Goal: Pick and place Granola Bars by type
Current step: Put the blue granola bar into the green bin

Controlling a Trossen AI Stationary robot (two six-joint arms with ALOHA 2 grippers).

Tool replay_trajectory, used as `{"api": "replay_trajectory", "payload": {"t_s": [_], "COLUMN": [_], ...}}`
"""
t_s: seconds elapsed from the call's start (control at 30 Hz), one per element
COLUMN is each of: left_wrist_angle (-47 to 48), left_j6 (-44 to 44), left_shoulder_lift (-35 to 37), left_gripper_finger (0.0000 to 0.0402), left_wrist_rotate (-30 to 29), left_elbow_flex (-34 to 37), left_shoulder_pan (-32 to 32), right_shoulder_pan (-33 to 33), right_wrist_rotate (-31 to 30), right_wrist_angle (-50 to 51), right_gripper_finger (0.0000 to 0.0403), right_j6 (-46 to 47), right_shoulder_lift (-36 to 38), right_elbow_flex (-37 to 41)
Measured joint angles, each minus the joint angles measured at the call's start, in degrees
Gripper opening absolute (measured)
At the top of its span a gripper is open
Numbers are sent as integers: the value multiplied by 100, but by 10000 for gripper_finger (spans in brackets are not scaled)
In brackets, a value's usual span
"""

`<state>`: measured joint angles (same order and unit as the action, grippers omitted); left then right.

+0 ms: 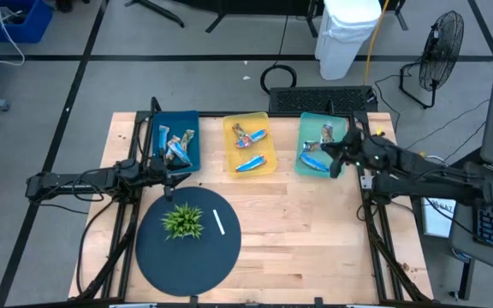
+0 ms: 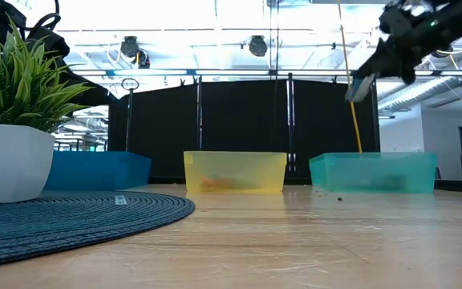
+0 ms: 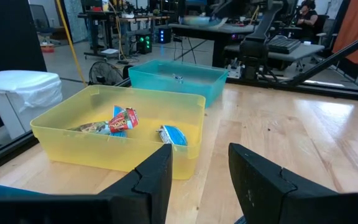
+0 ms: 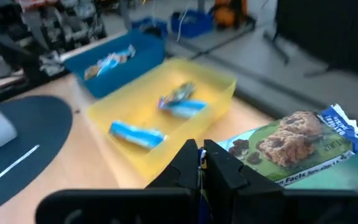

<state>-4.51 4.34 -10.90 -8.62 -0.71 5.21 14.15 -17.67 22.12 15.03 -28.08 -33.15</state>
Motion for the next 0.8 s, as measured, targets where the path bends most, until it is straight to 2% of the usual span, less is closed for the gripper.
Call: {"api": "replay_trajectory", "payload": {"t_s": [0.13,0.4,0.63,0.8], "left_wrist_angle": [-2,0,-2,-1], "left_j6": [0,0,0,0], "left_shoulder_lift": [0,-1,-1,0], "left_gripper_finger": [161,161,161,161], "left_wrist_rotate": [0,0,0,0], "left_elbow_flex": [0,0,0,0], "left_shoulder_pan": [0,0,0,0], "right_shoulder_pan": [648,1600,1733,1733], "right_wrist_rotate": [821,1178,1611,1633], "right_wrist_angle": [286,1860,1832,1666], "right_gripper_finger": [4,4,4,4], "right_j6": [277,514,415,384], "right_shoulder_lift": [-382,-1278,-1699,-1805], "right_elbow_flex": [0,0,-2,-7]}}
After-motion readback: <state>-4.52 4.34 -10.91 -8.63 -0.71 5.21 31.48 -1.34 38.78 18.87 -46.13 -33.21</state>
